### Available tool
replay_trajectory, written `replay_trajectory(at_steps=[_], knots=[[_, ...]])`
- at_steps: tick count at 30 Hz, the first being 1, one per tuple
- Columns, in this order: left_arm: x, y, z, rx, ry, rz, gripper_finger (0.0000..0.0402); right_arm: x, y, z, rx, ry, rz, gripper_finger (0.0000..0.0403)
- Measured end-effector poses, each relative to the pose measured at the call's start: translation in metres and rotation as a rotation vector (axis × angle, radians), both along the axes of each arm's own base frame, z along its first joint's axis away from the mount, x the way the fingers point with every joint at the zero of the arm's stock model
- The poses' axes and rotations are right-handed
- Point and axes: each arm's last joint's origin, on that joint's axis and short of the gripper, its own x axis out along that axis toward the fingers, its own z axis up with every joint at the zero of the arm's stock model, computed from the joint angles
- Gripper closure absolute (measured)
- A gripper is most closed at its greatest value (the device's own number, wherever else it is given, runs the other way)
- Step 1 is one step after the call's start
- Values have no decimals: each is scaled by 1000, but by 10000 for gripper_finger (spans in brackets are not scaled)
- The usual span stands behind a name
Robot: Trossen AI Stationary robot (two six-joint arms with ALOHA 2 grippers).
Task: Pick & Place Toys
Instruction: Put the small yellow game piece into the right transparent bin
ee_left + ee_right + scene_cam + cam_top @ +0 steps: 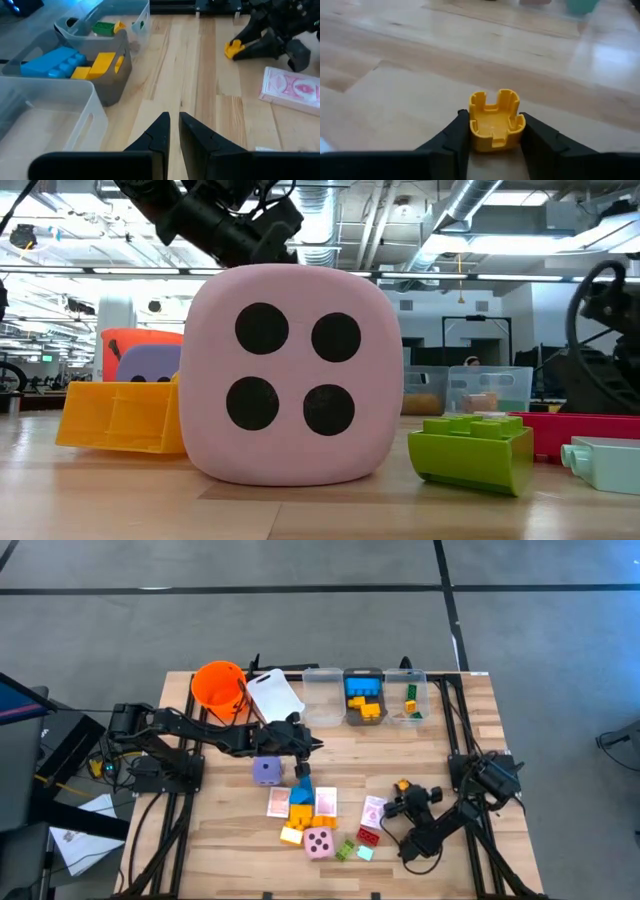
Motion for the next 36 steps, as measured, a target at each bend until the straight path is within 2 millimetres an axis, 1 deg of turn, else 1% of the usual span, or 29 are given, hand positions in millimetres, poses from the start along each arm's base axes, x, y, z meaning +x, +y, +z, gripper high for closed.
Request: replay_trajectory(at_steps=[3, 6, 10, 12, 14, 16, 18, 20, 22, 24, 27, 30, 33, 36], knots=[[-1, 0, -2, -2, 23, 1, 371, 4, 0, 13, -20, -32, 24, 272], [-2, 0, -3, -3, 39, 1, 371, 12, -1, 33, -54, -75, 48, 268], [-2, 0, -4, -18, 42, 9, 371, 21, -11, 71, -90, -39, 21, 249], [-2, 0, -4, -35, 39, 20, 371, 22, -18, 92, -143, 1, 33, 251], [-3, 0, -5, -53, 39, 30, 371, 25, -28, 108, -186, -32, 52, 259], [-3, 0, -6, -70, 50, 40, 371, 29, -47, 121, -239, -45, 95, 267], [-4, 0, -7, -77, 59, 45, 371, 32, -68, 136, -266, -45, 63, 270], [-4, 0, -7, -86, 64, 50, 371, 32, -90, 143, -283, 8, 8, 265], [-4, 0, -8, -88, 65, 52, 371, 31, -113, 154, -300, 57, -44, 254], [-5, 0, -8, -88, 69, 52, 371, 26, -137, 160, -307, 118, -110, 245], [-5, 0, -8, -88, 76, 52, 371, 22, -167, 170, -302, 185, -211, 245], [-5, 0, -9, -87, 84, 52, 371, 18, -190, 175, -290, 243, -287, 257], [-6, 0, -10, -88, 99, 53, 371, 18, -208, 175, -271, 302, -330, 264], [-7, 0, -12, -88, 119, 54, 371, 22, -221, 172, -251, 329, -353, 248]])
